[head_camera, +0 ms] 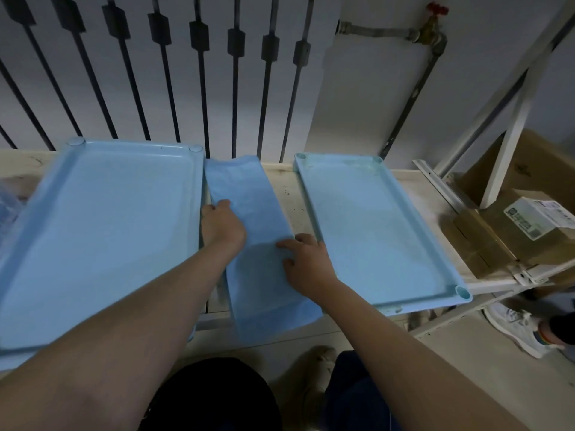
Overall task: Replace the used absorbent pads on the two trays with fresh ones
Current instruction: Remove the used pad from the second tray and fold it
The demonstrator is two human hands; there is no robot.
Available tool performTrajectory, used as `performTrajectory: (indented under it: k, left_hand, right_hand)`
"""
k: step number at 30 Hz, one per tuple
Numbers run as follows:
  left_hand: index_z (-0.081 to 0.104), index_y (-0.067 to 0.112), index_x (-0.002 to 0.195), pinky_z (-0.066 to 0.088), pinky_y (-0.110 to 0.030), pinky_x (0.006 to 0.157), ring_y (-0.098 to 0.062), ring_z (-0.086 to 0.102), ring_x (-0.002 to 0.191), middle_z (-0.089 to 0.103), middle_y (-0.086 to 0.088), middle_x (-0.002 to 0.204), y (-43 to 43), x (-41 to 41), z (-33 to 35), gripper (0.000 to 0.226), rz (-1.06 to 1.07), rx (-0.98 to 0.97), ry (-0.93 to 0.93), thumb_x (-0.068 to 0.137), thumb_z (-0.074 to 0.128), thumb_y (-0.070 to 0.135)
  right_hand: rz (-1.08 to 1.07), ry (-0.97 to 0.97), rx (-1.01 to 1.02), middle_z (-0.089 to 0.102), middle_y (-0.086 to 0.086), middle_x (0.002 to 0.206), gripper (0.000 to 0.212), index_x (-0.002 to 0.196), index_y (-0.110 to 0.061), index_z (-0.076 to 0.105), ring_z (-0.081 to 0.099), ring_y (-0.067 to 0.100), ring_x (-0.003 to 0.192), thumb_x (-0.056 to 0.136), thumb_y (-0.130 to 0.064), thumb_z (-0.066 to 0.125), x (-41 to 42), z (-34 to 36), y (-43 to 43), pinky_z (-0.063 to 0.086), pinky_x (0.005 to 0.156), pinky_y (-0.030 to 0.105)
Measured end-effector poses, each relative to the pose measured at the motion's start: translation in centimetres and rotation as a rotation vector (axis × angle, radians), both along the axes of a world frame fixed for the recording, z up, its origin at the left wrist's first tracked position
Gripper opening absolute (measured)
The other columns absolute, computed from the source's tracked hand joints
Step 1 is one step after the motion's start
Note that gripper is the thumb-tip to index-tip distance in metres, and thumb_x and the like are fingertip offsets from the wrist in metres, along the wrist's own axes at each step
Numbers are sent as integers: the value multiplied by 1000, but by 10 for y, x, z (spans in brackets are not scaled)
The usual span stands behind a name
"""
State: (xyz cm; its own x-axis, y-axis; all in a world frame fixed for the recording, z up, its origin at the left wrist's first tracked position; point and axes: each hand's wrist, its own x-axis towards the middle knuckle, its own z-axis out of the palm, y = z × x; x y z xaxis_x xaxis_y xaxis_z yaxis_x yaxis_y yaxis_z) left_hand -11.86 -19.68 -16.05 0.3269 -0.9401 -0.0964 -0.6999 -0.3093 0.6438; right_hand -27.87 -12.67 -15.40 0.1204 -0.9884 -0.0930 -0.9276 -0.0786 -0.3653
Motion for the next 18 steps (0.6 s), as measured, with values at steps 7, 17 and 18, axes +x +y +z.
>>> performTrajectory:
  k: [7,17,18]
  left_hand:
    - [30,11,145,35,-39,103,-35,30,131,32,-13,147,4,-12,-7,60,-53,-48,-95,88,47,1]
    - [30,13,146,22,-38,115,-32,17,141,13,-14,155,10,2,-7,62,-130,-139,-162,89,53,4]
    - [23,13,148,17,-38,117,-31,10,143,5,-12,158,15,1,-8,67,-185,-132,-278,89,55,10]
  right_hand:
    - [-87,-148,47,47,9,129,42,134,-25,52,58,30,106,94,-16,47,1,10,-1,42,94,28]
    - [-90,-151,121,40,12,136,44,138,-19,46,55,32,112,95,-25,51,10,10,8,41,99,31]
    - [-88,-124,113,40,12,136,43,137,-18,46,55,33,112,95,-23,50,10,10,8,41,98,31]
